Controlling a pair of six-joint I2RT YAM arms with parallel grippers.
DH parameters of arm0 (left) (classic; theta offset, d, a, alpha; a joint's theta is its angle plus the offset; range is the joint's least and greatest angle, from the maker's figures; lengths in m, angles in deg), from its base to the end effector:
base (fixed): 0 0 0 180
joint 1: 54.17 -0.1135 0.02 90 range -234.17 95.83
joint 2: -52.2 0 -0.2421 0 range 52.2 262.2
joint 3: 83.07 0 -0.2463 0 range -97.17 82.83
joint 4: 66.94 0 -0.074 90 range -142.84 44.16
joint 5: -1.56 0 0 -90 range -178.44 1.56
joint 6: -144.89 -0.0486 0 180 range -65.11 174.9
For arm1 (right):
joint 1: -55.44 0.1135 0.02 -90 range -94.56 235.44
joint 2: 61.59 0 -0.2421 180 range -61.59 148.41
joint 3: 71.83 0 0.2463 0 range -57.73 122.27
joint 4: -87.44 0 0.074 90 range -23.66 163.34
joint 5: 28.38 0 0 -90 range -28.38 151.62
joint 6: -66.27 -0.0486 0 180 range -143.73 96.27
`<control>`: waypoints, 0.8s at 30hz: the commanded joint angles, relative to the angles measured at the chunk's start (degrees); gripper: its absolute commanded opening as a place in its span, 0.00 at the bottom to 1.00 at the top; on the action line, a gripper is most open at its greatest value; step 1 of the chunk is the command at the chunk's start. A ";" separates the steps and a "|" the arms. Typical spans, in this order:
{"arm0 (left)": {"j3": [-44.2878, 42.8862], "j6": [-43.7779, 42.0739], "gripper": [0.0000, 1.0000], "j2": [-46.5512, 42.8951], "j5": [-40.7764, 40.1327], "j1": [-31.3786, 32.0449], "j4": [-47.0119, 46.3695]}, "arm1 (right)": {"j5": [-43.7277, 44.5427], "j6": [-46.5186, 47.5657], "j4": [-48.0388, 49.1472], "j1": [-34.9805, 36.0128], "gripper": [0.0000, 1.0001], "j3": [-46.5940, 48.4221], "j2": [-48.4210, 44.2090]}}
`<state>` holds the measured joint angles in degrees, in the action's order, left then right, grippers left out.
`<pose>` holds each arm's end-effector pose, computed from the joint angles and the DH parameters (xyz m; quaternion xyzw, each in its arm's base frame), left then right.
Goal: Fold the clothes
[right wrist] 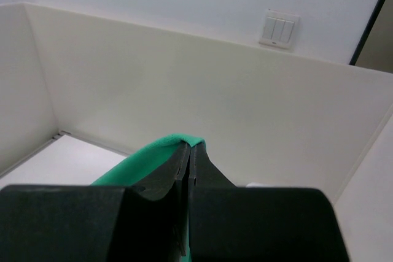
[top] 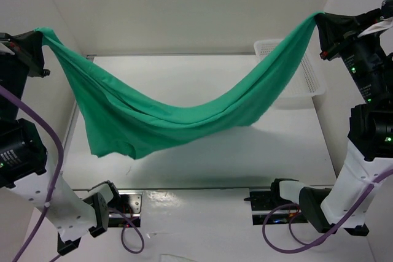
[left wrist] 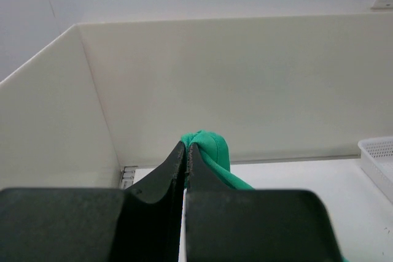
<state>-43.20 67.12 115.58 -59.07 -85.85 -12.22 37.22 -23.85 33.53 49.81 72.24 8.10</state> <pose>0.0771 0.0195 0.6133 -0.0072 0.5801 -0.0042 0.8145 0.1145 0.0089 0.6191 -0.1454 0.5653 0.0818 0.8078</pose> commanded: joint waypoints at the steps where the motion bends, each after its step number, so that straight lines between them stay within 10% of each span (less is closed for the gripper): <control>1: 0.00 0.34 0.00 -0.88 -2.12 -0.13 -3.36 | 0.94 -0.49 5.88 -0.61 0.00 -2.09 -0.69; 14: 9.05 -0.27 0.00 4.21 0.52 -0.13 -6.43 | 0.41 -1.20 6.41 -0.61 0.00 -3.41 8.96; 24: 11.17 -2.47 0.00 16.86 2.36 0.39 -11.18 | 2.69 -1.20 -3.41 1.76 0.00 24.24 36.01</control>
<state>-30.92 66.60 132.34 -57.67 -85.83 -18.53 38.51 -24.79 33.18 50.51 87.61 39.75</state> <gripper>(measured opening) 0.009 0.009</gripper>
